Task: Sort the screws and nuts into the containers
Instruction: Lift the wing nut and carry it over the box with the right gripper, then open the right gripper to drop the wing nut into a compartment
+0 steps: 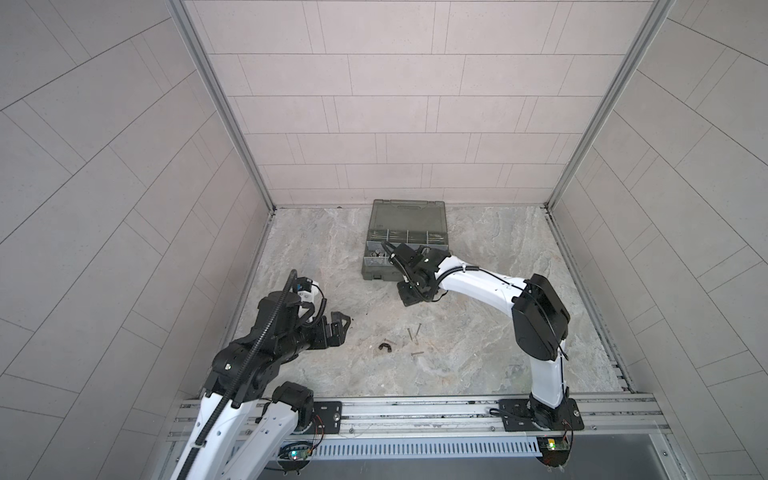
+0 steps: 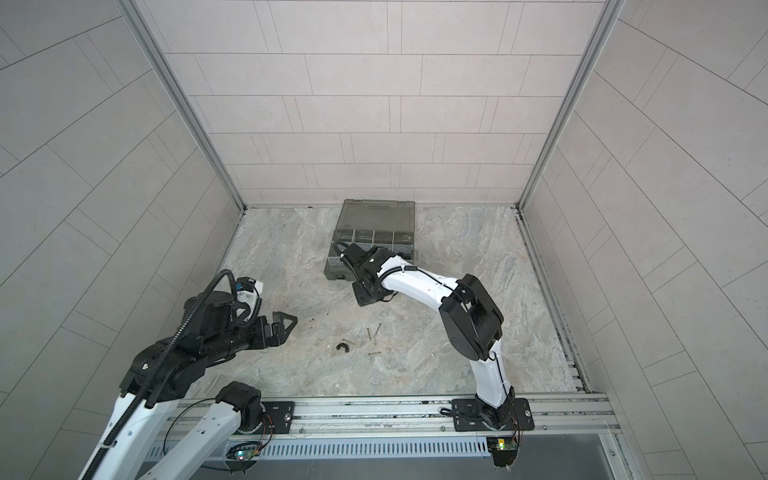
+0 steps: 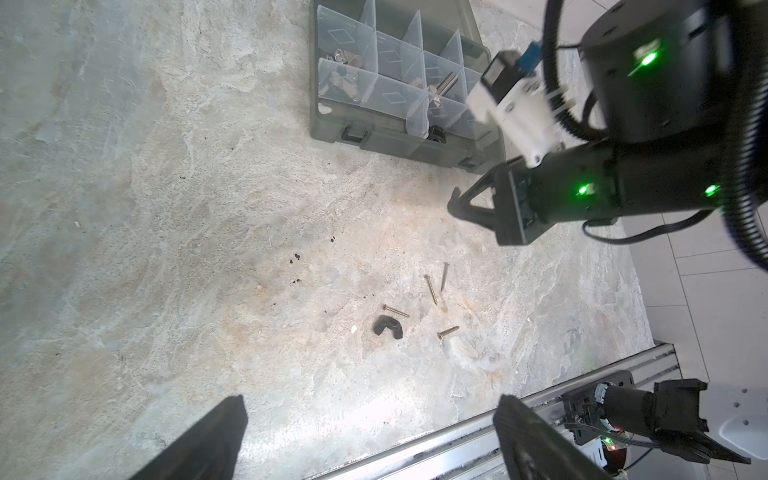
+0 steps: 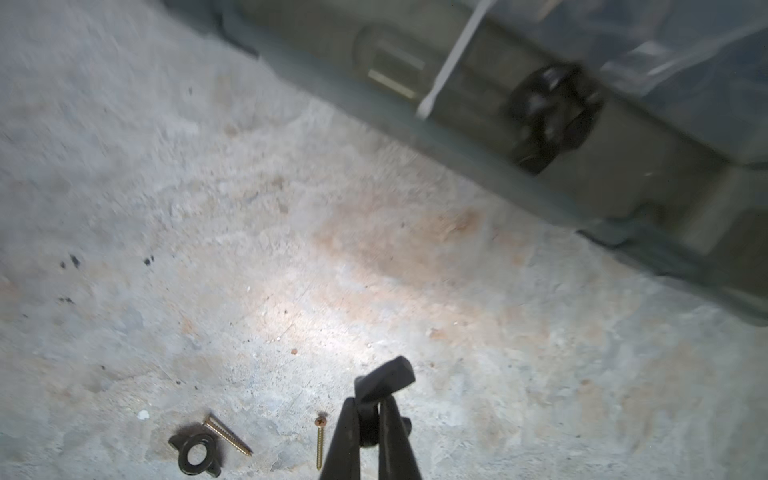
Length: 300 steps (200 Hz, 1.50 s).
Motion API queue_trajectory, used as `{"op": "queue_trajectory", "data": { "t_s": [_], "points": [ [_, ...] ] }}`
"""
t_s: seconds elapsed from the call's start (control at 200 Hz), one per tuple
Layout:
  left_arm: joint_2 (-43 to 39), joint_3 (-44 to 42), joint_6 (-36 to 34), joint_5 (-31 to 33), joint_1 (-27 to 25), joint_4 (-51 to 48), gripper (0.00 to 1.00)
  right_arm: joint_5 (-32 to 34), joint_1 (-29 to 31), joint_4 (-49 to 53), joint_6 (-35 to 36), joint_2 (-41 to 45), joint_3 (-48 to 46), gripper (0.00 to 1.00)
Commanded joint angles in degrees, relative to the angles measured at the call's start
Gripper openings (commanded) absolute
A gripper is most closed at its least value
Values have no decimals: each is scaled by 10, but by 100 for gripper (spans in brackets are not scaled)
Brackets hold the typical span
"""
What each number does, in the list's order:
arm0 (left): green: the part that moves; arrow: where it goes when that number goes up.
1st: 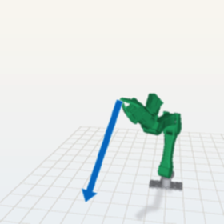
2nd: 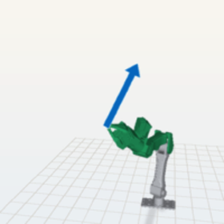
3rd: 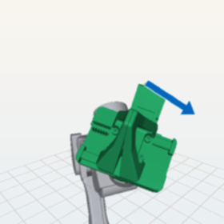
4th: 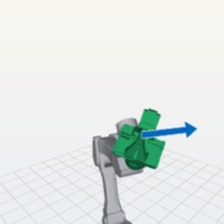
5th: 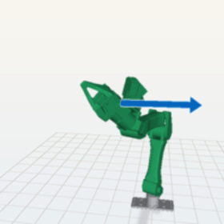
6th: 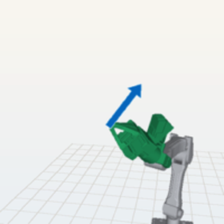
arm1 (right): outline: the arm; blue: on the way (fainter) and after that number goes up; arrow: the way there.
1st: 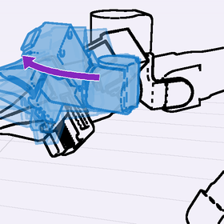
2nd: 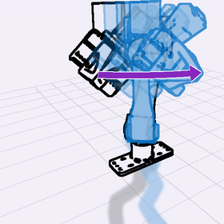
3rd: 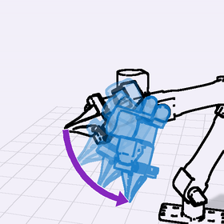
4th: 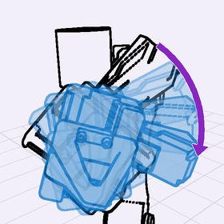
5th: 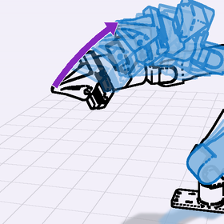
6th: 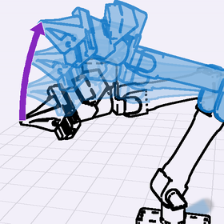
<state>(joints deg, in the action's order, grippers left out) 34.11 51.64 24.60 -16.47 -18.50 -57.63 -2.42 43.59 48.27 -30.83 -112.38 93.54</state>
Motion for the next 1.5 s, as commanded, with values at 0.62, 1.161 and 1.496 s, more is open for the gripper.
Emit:
{"op": "queue_trajectory", "data": {
  "t_s": [0.62, 1.161, 1.496],
  "points": [
    [100, 36, -18, 6, 0, 74, 99, -58, -133, 15, 29, -99, 151, 8],
    [118, 27, -13, 6, 0, 81, 99, -81, -135, -3, 36, -71, 118, 31],
    [37, 40, -1, 13, 0, 17, 99, -58, -18, -32, 49, 73, -76, 30]
  ]
}}
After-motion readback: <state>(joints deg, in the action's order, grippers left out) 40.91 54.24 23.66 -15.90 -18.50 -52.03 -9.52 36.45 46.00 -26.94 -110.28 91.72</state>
